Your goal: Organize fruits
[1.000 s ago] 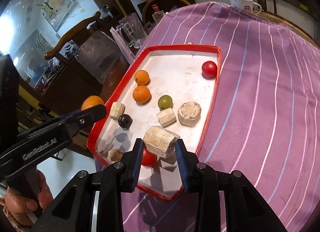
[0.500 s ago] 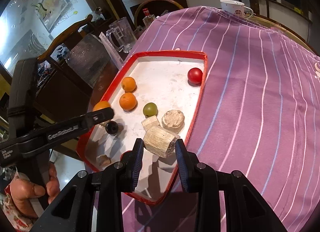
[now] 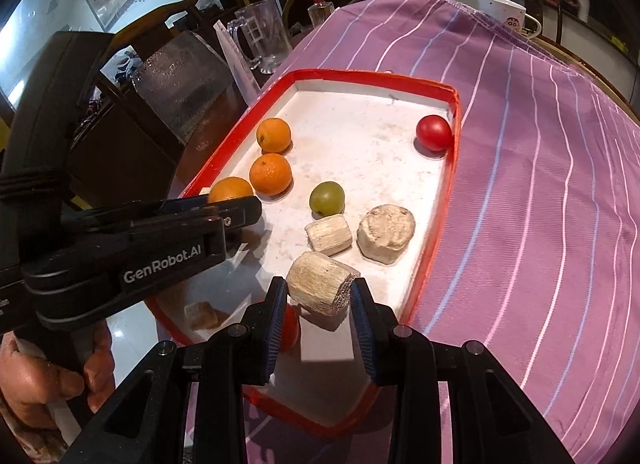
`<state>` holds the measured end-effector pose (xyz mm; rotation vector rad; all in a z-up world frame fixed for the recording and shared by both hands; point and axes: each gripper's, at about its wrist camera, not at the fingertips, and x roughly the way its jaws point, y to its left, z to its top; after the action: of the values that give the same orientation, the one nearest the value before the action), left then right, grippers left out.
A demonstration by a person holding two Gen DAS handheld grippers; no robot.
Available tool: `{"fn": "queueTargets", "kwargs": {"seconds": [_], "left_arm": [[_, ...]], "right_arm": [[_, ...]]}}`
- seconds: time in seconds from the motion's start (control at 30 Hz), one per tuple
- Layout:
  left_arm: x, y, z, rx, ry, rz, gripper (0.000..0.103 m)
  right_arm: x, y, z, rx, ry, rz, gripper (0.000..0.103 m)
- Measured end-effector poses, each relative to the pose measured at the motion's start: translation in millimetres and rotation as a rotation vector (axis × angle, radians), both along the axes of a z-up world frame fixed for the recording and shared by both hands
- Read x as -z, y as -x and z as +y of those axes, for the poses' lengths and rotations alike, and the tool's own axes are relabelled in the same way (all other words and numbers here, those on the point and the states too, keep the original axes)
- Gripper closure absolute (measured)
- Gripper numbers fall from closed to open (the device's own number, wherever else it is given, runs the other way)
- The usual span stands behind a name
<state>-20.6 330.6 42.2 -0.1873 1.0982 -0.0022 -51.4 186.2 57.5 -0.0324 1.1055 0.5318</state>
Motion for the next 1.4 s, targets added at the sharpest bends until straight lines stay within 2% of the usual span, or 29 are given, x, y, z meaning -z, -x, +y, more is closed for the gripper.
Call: {"fn": "queueTargets", "kwargs": {"seconds": [0.27,0.4,0.6,0.73,0.83,1.4], "left_arm": [[-2.6,-0.2,5.5,-0.007,-0.028,-0.005,0.070],[-11.3,1.6,7.7,-0.014,-0.048,-0.031,0.056],[-25.4,6.2,9.7,-0.031,-0.077,-0.066,0.042],[-31.8,10.4,13.0,-0.052,-0.095,-0.078,0.038],[-35.5,14.1,15.0,-0.067,-0.102,-0.083,0.031],[-60.8,40.3,2.8,-0.085,-0.136,-0.132,0.028]], "right_arm": [[5.2,0.2,9.6,-0.008,0.016,0.004,0.066],[4.4,-0.9,11.4,0.001,0.013,0.010,0.066],[1.5,-0.2,13.4,0.011,0.010,0.009,0.066],[-3.7,2.9,14.0,0.015,0.004,-0.009,0.066],[-7.6,4.5,13.3,0.017,-0.001,-0.021,0.066],[-32.5,25.3,-6.3,0.053,-0.020,-0.083,0.066]]}}
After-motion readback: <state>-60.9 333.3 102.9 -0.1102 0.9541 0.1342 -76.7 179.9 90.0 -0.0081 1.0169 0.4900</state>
